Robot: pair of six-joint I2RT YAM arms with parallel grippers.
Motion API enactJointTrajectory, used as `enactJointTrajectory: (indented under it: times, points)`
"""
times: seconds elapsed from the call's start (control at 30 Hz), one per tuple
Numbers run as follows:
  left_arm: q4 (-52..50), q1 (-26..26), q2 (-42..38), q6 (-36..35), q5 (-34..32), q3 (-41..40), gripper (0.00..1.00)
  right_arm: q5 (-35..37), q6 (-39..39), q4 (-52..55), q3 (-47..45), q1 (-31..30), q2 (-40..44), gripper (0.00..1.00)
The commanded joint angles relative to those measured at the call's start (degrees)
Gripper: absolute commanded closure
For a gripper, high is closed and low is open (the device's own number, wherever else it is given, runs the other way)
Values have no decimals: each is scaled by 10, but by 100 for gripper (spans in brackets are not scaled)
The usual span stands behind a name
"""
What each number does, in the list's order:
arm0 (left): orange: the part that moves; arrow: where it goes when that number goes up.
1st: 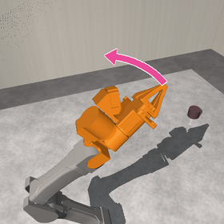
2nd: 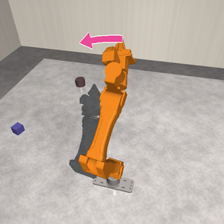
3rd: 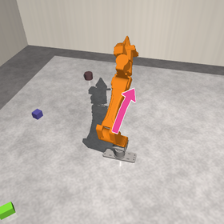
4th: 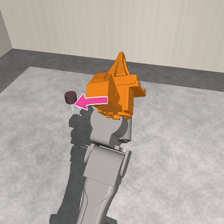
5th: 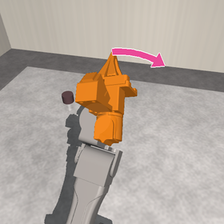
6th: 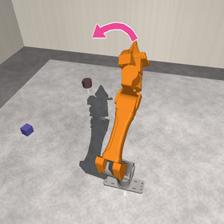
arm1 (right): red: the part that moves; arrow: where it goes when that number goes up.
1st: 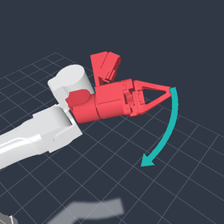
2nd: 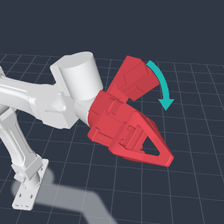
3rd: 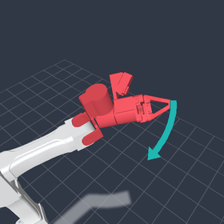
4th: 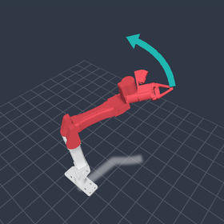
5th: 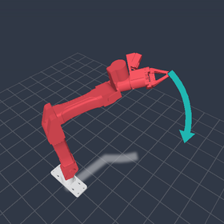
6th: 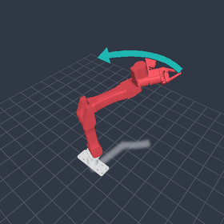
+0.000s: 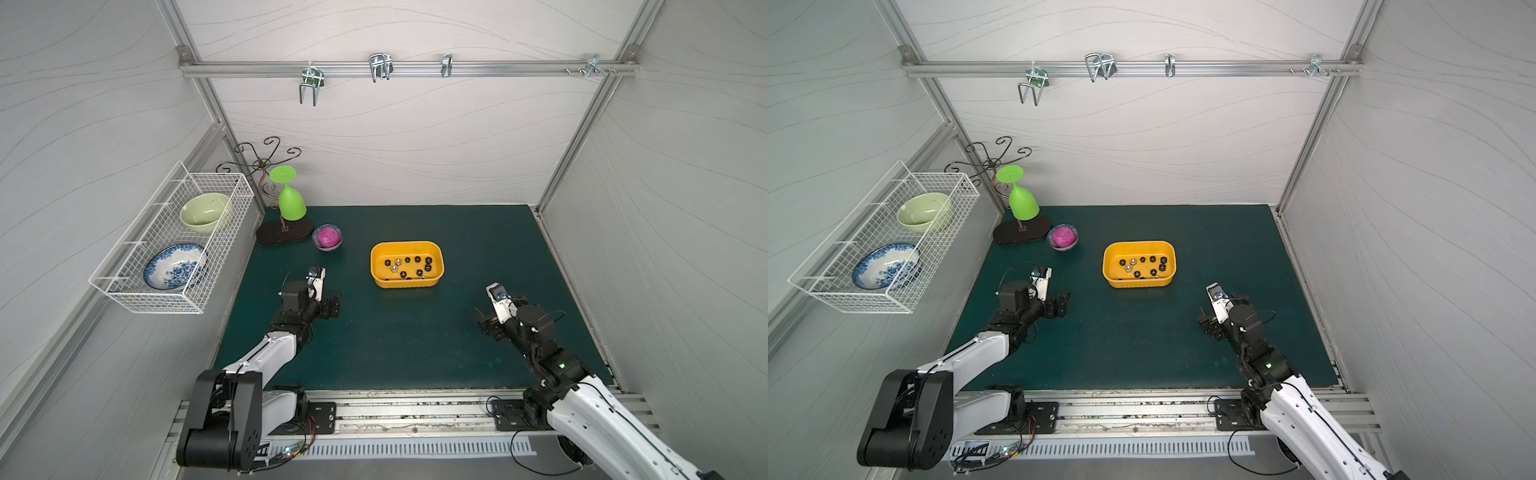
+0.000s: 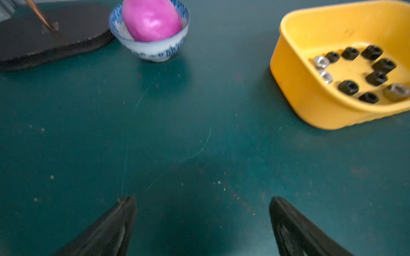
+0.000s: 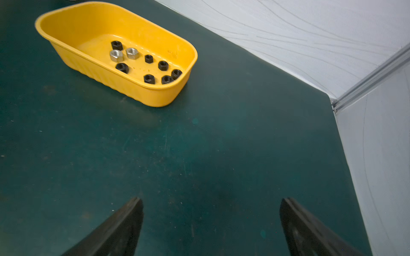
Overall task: Put the nuts on the desktop into the storage box
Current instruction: Reset both arms
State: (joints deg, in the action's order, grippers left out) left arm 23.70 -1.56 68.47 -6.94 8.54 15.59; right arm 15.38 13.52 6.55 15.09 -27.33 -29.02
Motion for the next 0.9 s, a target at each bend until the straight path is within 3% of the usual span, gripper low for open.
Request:
enactJointTrajectory:
  times: [0.0,0.1,0.2,0.27,0.37,0.43,0.57,0.63,0.67,0.73,0.77,0.87]
  points:
    - [267,2,27,1,5,-32,1,-68,-6,-167,-39,77,-11,1]
    - [281,2,60,11,-11,-17,1,-150,-72,-294,-67,173,-101,1]
    - [339,2,131,10,-25,-9,1,-205,-86,-435,-74,231,-227,1]
    - [377,3,176,24,-57,0,1,-220,-80,-511,-71,241,-313,1]
    - [333,8,176,27,-55,18,1,-244,-78,-627,-51,246,-435,1]
    - [376,15,209,38,-56,21,2,-242,-112,-611,-17,249,-473,1]
    - [289,38,211,60,-39,66,2,-264,-128,-743,15,251,-640,1]
    - [250,49,202,66,-16,78,2,-257,-119,-572,54,255,-585,1]
    - [261,52,207,68,-11,76,2,-244,-121,-608,62,249,-616,1]
    - [257,51,206,70,-15,77,2,-259,-107,-525,92,246,-600,1]
    - [250,51,201,70,-18,78,2,-232,-110,-528,103,236,-616,1]
    - [247,51,202,75,-36,80,2,-237,-121,-509,112,245,-617,1]
